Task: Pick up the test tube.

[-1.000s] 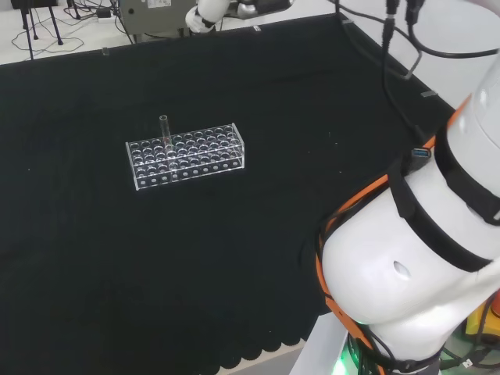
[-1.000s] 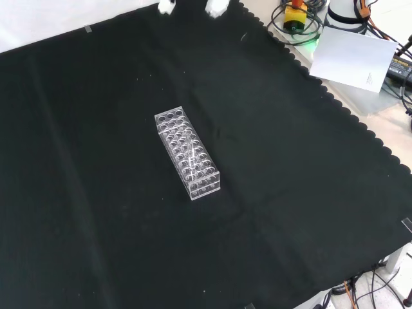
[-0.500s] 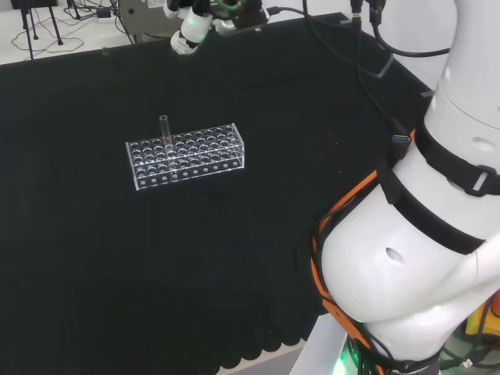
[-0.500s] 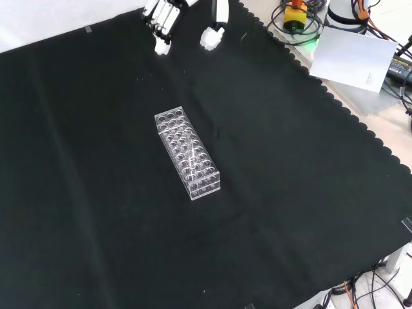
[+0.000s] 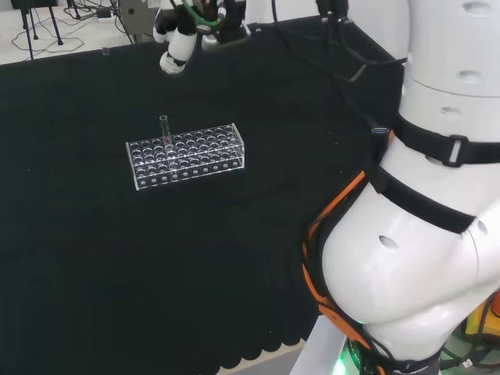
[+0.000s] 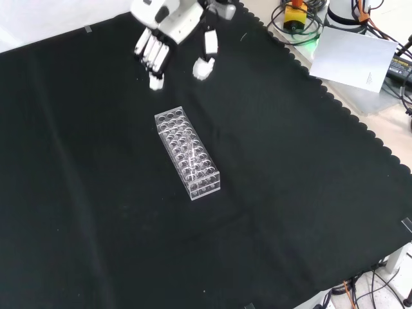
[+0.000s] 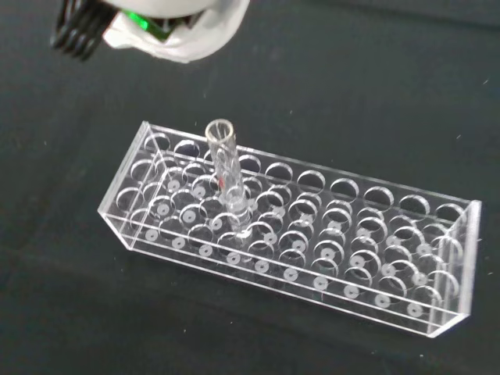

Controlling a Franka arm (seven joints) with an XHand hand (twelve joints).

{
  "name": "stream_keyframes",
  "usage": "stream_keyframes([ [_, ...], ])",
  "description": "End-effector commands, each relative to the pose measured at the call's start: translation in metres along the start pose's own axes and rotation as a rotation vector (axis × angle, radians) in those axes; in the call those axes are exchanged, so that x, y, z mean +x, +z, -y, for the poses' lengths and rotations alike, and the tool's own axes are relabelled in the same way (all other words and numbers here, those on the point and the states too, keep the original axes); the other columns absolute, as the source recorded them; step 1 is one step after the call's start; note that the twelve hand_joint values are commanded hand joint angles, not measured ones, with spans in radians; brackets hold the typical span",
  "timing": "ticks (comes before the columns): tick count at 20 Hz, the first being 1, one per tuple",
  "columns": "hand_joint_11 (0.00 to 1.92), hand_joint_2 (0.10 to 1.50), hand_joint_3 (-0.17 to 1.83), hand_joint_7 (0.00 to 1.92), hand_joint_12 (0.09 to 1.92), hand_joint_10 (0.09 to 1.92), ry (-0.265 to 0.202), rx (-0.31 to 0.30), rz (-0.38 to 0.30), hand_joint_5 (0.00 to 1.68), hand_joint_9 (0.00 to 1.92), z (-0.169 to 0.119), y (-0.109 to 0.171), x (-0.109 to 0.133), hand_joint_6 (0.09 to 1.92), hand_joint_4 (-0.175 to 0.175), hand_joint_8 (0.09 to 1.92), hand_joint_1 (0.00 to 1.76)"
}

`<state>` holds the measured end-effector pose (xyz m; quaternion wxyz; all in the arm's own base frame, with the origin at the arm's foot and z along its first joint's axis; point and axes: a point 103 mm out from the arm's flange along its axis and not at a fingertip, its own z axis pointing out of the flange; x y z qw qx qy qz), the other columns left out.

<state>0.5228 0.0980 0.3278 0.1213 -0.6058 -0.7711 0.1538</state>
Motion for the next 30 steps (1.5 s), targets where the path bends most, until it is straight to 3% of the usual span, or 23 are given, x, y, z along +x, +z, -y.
stream_keyframes([
  [1, 0.20, 0.63, 0.69, 0.36, 1.51, 0.97, -0.018, 0.084, 0.027, 0.39, 0.42, -0.035, 0.025, 0.010, 0.48, -0.112, 0.97, 0.93],
  [15, 0.23, 0.63, 0.71, 0.52, 1.50, 0.96, -0.037, 0.175, 0.018, 0.43, 0.47, -0.047, 0.066, 0.014, 0.67, -0.134, 0.93, 0.94],
  [30, 0.24, 0.63, 0.71, 0.55, 1.50, 0.94, -0.057, 0.242, 0.038, 0.45, 0.49, -0.064, 0.099, 0.024, 0.77, -0.142, 0.93, 0.95],
])
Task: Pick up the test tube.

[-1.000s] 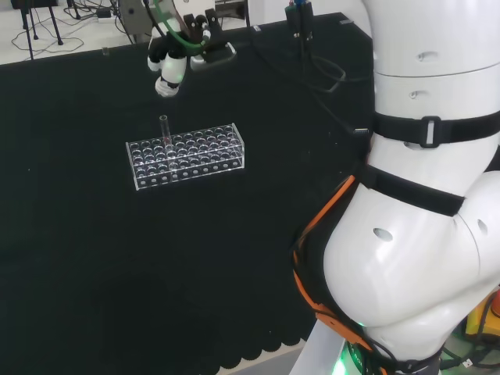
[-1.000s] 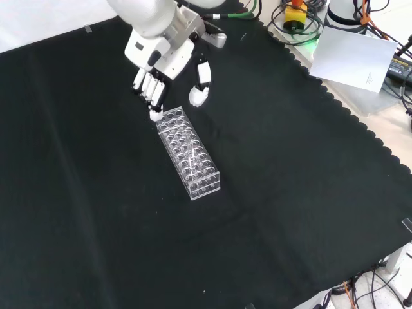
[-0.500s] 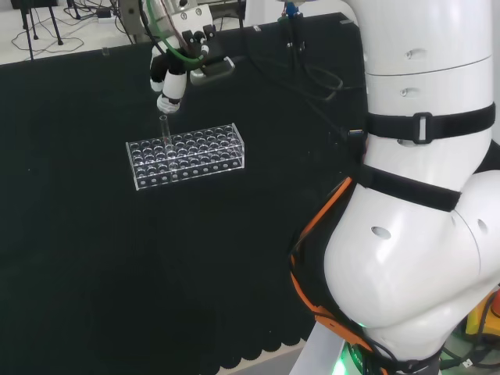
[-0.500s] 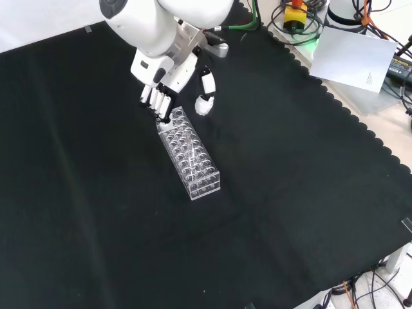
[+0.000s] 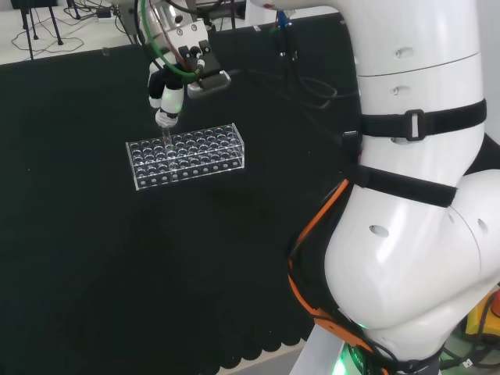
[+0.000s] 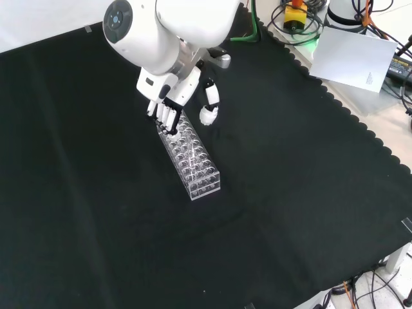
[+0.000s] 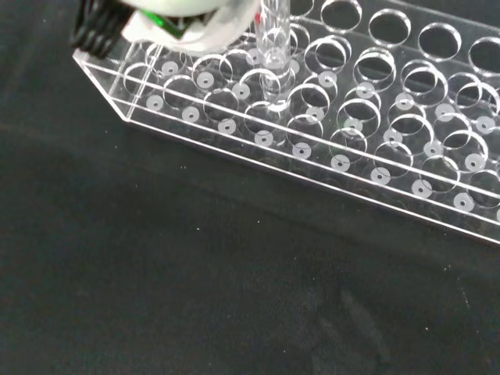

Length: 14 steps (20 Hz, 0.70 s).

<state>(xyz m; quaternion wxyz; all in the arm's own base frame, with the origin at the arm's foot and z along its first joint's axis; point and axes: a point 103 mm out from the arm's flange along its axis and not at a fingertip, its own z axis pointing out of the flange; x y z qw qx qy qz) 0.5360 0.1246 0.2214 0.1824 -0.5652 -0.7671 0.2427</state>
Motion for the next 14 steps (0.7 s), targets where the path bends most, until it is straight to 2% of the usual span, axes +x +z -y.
stream_keyframes([
  [1, 0.24, 0.63, 0.71, 0.55, 1.50, 0.94, 0.000, 0.022, 0.010, 0.45, 0.49, -0.008, 0.008, 0.000, 0.77, -0.142, 0.93, 0.95],
  [10, 0.25, 0.62, 0.72, 0.60, 1.49, 0.94, 0.001, 0.023, -0.002, 0.49, 0.52, -0.008, 0.012, -0.001, 0.81, -0.150, 0.94, 0.98],
  [14, 0.27, 0.62, 0.73, 0.66, 1.48, 0.93, 0.007, 0.030, -0.006, 0.53, 0.55, -0.016, 0.017, 0.007, 0.84, -0.161, 0.92, 1.00],
])
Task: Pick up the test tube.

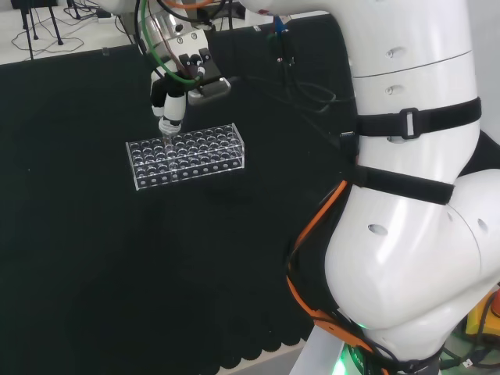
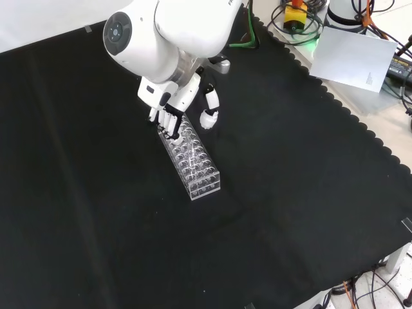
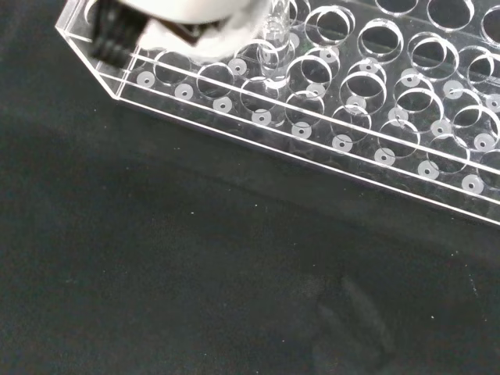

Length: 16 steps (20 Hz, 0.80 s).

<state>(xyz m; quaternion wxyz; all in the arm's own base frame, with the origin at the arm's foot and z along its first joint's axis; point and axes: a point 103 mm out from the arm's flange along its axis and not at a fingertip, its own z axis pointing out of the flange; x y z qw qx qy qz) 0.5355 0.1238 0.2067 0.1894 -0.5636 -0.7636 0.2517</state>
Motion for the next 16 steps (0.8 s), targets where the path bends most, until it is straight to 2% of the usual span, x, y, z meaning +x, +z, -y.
stream_keyframes([
  [1, 0.27, 0.62, 0.73, 0.67, 1.48, 0.92, 0.000, -0.001, -0.015, 0.53, 0.56, -0.006, 0.005, 0.005, 0.85, -0.163, 0.92, 1.00],
  [7, 0.29, 0.61, 0.74, 0.71, 1.48, 0.92, 0.005, 0.000, -0.014, 0.55, 0.58, -0.010, 0.006, 0.006, 0.86, -0.169, 0.92, 1.01],
  [12, 0.30, 0.60, 0.76, 0.75, 1.47, 0.91, 0.030, 0.012, -0.026, 0.56, 0.60, -0.023, 0.002, 0.016, 0.88, -0.174, 0.92, 1.02],
  [16, 0.33, 0.59, 0.79, 0.84, 1.46, 0.88, 0.037, -0.014, -0.044, 0.59, 0.67, -0.034, -0.001, 0.027, 0.89, -0.175, 0.90, 1.04],
])
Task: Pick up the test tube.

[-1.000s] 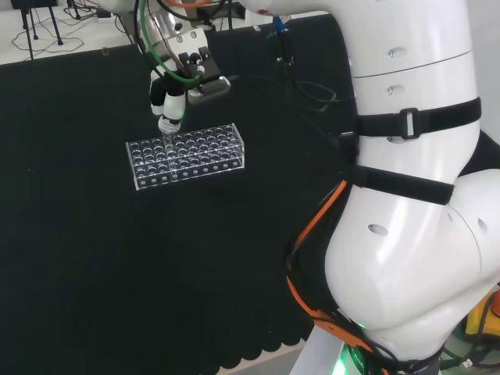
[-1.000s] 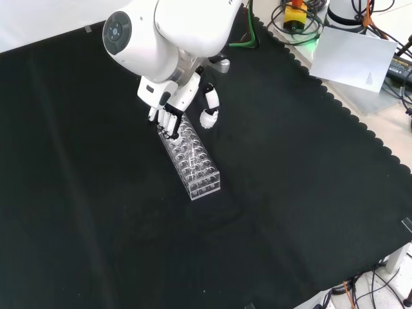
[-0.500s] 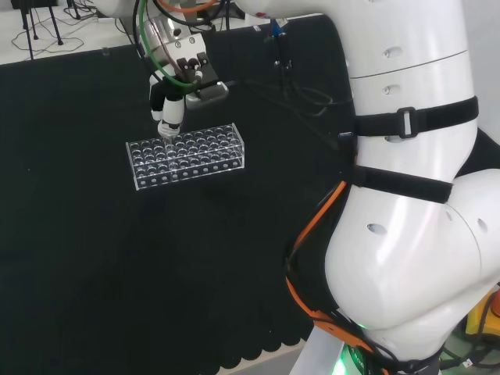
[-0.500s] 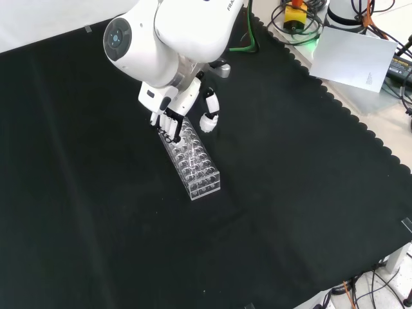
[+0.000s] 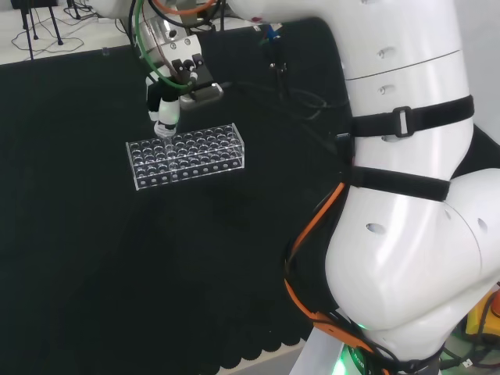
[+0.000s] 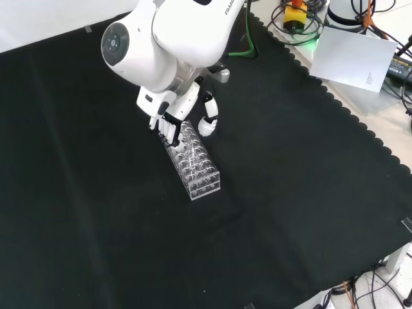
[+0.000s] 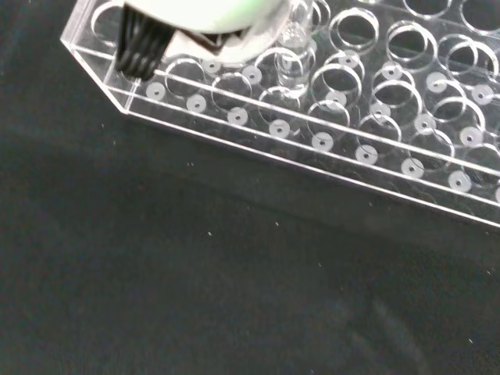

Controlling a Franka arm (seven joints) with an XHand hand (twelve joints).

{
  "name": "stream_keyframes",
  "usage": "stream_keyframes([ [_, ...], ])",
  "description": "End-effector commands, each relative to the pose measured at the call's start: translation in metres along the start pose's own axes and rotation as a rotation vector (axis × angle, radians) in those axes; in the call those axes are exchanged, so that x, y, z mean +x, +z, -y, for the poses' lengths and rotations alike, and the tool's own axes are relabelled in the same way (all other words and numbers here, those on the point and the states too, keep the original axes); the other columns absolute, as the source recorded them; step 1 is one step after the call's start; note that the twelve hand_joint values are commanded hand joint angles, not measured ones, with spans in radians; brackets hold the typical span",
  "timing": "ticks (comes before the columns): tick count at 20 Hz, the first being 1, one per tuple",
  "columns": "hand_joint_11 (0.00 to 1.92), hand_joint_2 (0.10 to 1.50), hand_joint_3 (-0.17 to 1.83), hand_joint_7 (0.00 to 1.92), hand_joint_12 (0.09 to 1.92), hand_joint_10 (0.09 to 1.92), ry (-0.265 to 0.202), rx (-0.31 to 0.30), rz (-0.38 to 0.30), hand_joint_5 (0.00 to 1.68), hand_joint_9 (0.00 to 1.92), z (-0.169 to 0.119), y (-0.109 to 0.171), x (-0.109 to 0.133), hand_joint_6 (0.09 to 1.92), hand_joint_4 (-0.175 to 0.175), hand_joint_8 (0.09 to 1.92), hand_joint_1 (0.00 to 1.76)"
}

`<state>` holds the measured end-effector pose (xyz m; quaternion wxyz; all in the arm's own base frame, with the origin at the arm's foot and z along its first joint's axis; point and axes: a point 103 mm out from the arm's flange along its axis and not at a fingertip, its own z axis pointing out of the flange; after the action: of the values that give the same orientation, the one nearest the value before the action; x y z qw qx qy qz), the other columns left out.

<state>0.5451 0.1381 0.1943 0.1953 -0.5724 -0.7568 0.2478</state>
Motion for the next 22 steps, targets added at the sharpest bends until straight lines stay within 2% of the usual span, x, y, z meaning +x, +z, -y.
stream_keyframes([
  [1, 0.35, 0.58, 0.79, 0.87, 1.45, 0.87, 0.020, -0.020, -0.028, 0.62, 0.70, -0.017, -0.004, 0.018, 0.90, -0.175, 0.90, 1.04],
  [8, 0.58, 0.54, 0.79, 1.04, 1.37, 0.77, 0.039, -0.031, -0.020, 0.76, 0.95, -0.013, -0.005, 0.009, 0.88, -0.175, 0.85, 1.11],
  [18, 0.56, 0.52, 0.81, 1.00, 1.39, 0.78, 0.039, -0.026, -0.009, 0.75, 0.94, -0.013, -0.007, 0.003, 0.89, -0.175, 0.88, 1.14],
  [22, 0.59, 0.51, 0.82, 1.10, 1.37, 0.77, 0.040, -0.045, -0.008, 0.79, 0.97, -0.011, -0.007, 0.001, 0.89, -0.175, 0.85, 1.15],
])
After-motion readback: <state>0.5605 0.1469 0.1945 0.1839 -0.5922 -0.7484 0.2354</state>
